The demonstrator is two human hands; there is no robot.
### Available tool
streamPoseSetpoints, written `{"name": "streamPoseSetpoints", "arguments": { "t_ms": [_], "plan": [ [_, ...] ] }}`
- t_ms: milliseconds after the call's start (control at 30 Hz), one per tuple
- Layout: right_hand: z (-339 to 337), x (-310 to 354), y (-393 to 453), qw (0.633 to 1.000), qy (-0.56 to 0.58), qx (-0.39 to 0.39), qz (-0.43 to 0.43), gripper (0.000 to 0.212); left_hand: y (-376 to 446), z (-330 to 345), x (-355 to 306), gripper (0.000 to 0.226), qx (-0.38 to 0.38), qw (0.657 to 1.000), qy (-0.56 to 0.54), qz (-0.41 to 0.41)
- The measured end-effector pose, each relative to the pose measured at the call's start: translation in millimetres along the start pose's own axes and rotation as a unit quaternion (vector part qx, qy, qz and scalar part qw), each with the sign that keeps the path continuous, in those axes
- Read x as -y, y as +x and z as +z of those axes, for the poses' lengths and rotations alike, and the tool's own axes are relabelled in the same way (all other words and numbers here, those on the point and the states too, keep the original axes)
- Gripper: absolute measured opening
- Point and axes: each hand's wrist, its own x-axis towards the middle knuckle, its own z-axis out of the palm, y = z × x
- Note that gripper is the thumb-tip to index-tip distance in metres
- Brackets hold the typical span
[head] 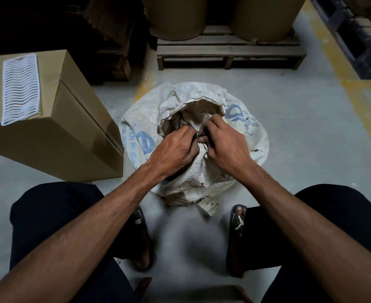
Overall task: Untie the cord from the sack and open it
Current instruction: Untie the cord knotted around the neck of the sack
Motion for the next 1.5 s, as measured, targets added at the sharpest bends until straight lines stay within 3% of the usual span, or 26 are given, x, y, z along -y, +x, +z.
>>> {"name": "streamPoseSetpoints", "arguments": {
  "t_ms": [667,1233,1500],
  "plan": [
    [8.4,-7.1,2.4,0.999,0.033,0.011,-0.015,0.017,-0.6,1.4,10.1,0.015,0.015,0.999,-0.039,-0.025],
    [3.1,-8.9,3.8,0.989,0.148,0.002,0.027,0.011,-1.7,0.5,2.7,0.017,-0.061,0.969,-0.188,-0.145],
    [1.6,-8.9,5.2,0.984,0.174,0.002,0.025,0.012,-2.3,6.4,5.1,0.018,-0.049,0.972,-0.183,-0.14]
  ]
}}
